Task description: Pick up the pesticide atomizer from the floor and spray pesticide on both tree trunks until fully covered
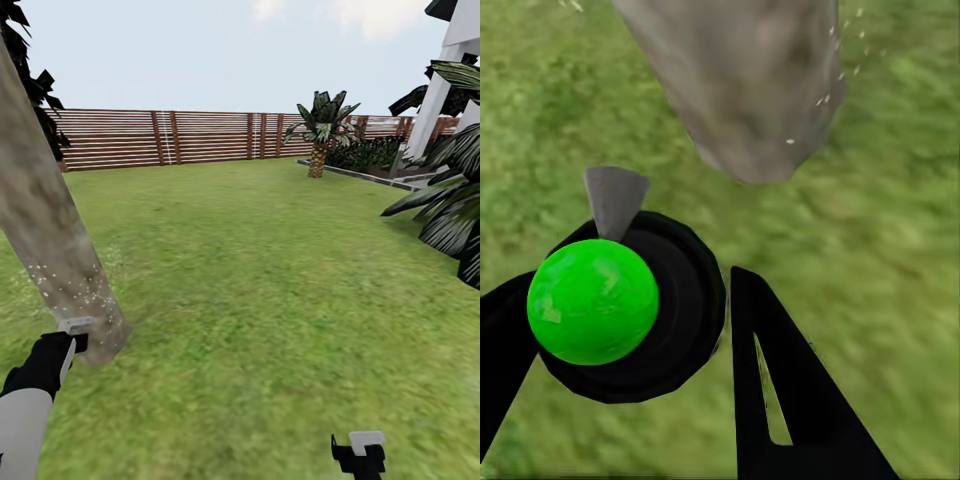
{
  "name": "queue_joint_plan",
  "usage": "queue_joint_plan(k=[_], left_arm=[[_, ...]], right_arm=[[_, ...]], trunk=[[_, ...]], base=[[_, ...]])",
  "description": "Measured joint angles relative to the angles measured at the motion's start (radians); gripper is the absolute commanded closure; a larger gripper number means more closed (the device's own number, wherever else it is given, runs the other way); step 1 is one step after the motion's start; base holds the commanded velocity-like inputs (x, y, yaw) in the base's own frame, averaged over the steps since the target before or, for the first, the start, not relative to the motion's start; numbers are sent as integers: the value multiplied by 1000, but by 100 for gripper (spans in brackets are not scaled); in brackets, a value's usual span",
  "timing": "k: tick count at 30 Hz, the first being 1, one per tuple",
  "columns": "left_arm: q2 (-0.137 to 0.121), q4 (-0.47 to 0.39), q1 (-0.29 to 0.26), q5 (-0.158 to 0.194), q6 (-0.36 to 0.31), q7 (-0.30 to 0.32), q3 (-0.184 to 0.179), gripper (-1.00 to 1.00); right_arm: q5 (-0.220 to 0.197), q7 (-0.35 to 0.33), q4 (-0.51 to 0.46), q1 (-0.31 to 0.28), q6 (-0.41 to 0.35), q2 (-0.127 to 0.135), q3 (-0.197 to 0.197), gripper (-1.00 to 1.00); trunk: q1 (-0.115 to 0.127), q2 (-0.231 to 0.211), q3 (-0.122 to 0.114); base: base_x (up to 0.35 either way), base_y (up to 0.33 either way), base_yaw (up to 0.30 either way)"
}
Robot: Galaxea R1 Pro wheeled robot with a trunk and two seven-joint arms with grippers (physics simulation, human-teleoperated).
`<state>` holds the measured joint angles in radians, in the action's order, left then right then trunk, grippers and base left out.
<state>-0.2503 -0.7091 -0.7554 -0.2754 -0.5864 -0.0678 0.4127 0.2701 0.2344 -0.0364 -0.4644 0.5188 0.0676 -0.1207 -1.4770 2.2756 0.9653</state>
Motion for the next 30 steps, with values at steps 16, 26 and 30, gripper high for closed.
queue_joint_plan(k=[16,26,30], left_arm=[[43,48,31,8,13,-1,-2,100],[65,108,31,12,16,-2,-3,100],[90,137,41,15,18,-2,-2,100]], right_arm=[[0,-1,0,0,0,-2,1,-100],[1,-1,0,0,0,-2,1,-100],[1,-1,0,0,0,-2,1,-100]], trunk=[[0,0,4],[-1,0,4],[-1,0,4]], base=[[90,4,218],[82,31,3],[0,0,0]])
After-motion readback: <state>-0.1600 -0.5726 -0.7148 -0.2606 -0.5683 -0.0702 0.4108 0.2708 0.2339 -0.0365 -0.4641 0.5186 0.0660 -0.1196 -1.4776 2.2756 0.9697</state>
